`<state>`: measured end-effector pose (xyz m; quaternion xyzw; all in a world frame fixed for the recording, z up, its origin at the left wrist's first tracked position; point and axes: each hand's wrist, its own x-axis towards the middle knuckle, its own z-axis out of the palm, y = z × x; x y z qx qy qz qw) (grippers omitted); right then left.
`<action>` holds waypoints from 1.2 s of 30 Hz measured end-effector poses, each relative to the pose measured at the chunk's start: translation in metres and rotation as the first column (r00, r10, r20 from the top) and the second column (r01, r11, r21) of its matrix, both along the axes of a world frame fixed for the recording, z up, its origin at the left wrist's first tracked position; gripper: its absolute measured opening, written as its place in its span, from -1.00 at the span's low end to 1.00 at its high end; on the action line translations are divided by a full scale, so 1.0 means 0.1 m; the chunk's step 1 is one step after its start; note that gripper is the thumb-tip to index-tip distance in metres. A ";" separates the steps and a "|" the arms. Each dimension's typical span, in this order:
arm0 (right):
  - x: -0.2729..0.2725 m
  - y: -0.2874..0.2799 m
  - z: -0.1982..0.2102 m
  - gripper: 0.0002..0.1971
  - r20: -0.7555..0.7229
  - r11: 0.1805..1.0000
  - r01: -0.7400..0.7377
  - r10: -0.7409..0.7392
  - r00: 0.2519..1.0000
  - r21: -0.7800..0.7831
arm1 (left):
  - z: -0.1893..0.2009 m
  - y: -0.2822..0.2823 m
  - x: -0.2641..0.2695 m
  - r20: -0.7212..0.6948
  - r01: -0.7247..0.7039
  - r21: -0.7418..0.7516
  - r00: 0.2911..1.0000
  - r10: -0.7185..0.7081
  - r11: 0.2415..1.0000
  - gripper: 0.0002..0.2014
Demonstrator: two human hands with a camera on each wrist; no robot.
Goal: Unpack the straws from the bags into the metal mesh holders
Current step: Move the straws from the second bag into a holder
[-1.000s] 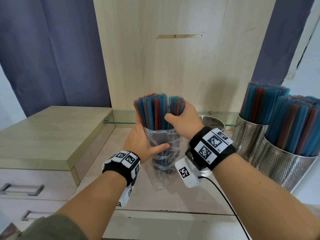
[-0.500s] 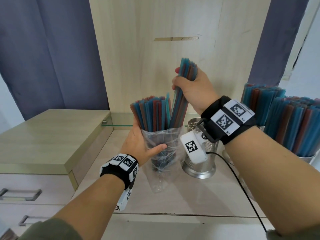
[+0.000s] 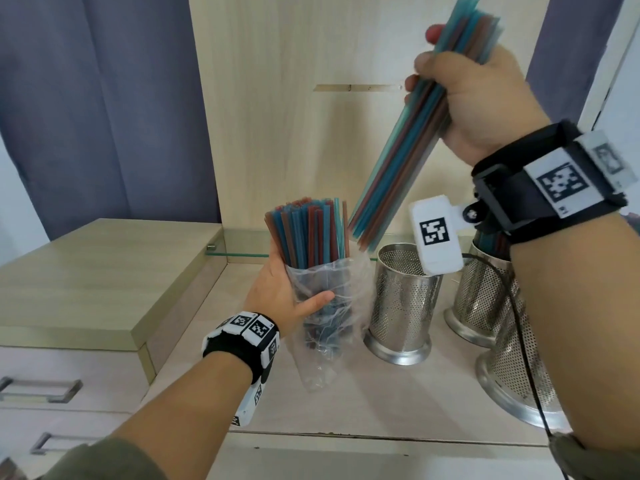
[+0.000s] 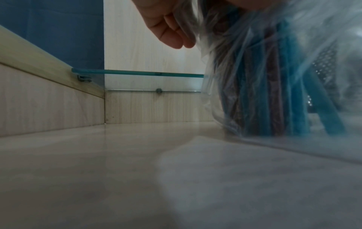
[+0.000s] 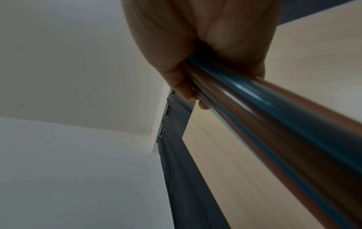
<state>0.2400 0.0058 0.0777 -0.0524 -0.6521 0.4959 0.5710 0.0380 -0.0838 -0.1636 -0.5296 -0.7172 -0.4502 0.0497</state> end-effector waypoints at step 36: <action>0.33 0.25 -1.67 0.12 0.725 0.882 0.458 -0.384 0.571 0.107 | -0.02 0.01 0.01 0.000 0.004 -0.011 1.000 -0.004 1.000 0.14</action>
